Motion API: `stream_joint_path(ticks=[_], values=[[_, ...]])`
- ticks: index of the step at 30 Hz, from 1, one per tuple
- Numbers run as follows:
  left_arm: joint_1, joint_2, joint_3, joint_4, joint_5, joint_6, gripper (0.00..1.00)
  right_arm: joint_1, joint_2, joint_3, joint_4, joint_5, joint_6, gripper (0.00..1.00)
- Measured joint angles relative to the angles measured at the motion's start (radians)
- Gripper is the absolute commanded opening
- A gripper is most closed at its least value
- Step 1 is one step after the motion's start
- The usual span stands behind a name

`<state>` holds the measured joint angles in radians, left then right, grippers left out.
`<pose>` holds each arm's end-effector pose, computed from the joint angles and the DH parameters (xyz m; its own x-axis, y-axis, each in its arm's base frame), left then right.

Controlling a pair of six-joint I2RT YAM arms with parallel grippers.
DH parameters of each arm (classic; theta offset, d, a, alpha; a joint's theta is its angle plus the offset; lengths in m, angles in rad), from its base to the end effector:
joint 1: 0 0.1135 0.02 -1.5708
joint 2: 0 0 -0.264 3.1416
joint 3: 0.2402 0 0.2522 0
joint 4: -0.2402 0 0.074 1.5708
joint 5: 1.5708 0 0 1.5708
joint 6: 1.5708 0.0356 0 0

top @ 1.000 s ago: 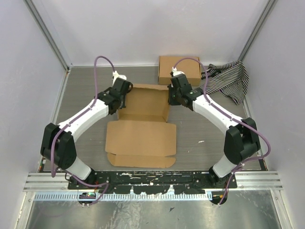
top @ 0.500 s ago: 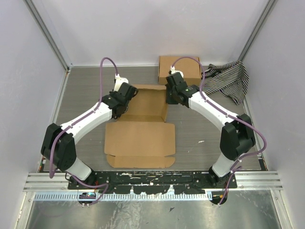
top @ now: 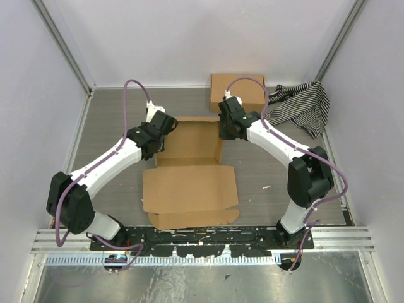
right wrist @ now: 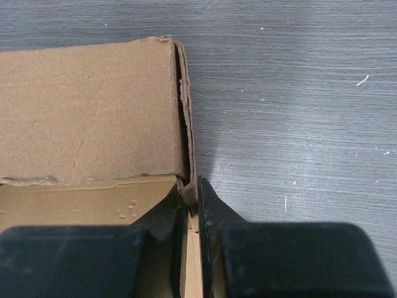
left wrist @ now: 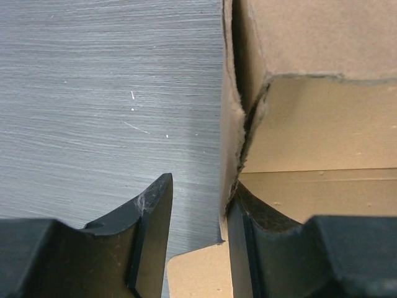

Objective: Fold the paper box

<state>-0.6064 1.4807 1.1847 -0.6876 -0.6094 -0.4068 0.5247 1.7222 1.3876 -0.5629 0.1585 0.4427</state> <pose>0.2624 -0.1572 0.2765 -0.7100 0.0976 -0.6974 -0.0808 0.9725 0.2184 0.3308 0.1850 0.2654 -0.7868 0.0334 -0.6163 -0.0802 0.9846 0.1556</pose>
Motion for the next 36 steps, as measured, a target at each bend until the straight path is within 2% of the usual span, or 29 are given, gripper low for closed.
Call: stream_joint_path(ticks=[1, 4, 7, 20, 24, 28, 32, 36], values=[[0.000, -0.006, 0.000, -0.005, 0.006, -0.001, 0.47, 0.000, 0.000, 0.001, -0.001, -0.004, 0.000, 0.09], [0.002, -0.024, 0.009, -0.027, 0.030, -0.005, 0.47, 0.000, 0.008, 0.015, -0.010, -0.013, 0.000, 0.32], [0.004, -0.027, 0.016, -0.042, 0.047, -0.006, 0.49, -0.005, 0.018, 0.029, -0.015, -0.013, 0.002, 0.42], [0.019, -0.021, 0.091, -0.152, 0.104, -0.018, 0.49, -0.029, 0.039, 0.150, -0.063, -0.016, -0.041, 0.46], [0.037, -0.042, 0.095, -0.177, 0.113, -0.022, 0.53, -0.053, 0.100, 0.211, -0.075, -0.046, -0.070, 0.47], [0.090, -0.058, 0.101, -0.174, 0.161, -0.021, 0.52, -0.074, 0.197, 0.264, -0.088, -0.074, -0.095, 0.48], [0.168, 0.013, 0.143, -0.153, 0.231, -0.021, 0.50, -0.083, 0.264, 0.277, -0.103, -0.098, -0.108, 0.48], [0.210, 0.192, 0.273, -0.134, 0.316, -0.021, 0.49, -0.082, 0.282, 0.277, -0.113, -0.124, -0.112, 0.49]])
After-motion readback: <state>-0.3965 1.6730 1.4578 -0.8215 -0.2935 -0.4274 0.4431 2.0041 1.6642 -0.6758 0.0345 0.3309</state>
